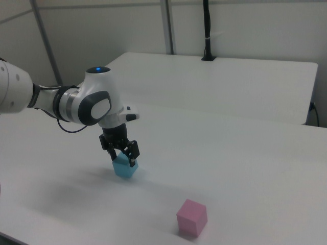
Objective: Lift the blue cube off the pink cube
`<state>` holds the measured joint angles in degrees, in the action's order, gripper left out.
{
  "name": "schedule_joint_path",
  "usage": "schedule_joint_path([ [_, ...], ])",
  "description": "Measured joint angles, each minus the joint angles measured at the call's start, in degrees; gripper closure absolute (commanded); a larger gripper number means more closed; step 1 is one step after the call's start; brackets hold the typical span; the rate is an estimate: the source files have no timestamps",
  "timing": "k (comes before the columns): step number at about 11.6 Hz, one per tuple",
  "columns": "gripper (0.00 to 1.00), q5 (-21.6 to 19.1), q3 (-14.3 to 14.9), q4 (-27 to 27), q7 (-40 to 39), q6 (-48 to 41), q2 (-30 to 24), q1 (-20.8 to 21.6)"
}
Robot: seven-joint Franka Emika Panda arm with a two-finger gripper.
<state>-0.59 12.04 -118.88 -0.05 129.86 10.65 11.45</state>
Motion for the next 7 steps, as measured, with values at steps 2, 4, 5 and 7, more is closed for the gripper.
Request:
schedule_joint_path([
  [2, 0.0, 0.0, 0.16, 1.56, 1.17, -1.95, -0.13, -0.21],
  [4, 0.0, 0.0, 0.26, 7.39, 1.66, -11.35, -1.85, -1.6],
  [5, 0.0, 0.01, 0.33, 11.22, 1.69, -17.67, -3.9, -2.9],
  [7, 0.0, 0.02, 0.49, 19.0, 2.62, -30.95, -8.55, -5.74],
])
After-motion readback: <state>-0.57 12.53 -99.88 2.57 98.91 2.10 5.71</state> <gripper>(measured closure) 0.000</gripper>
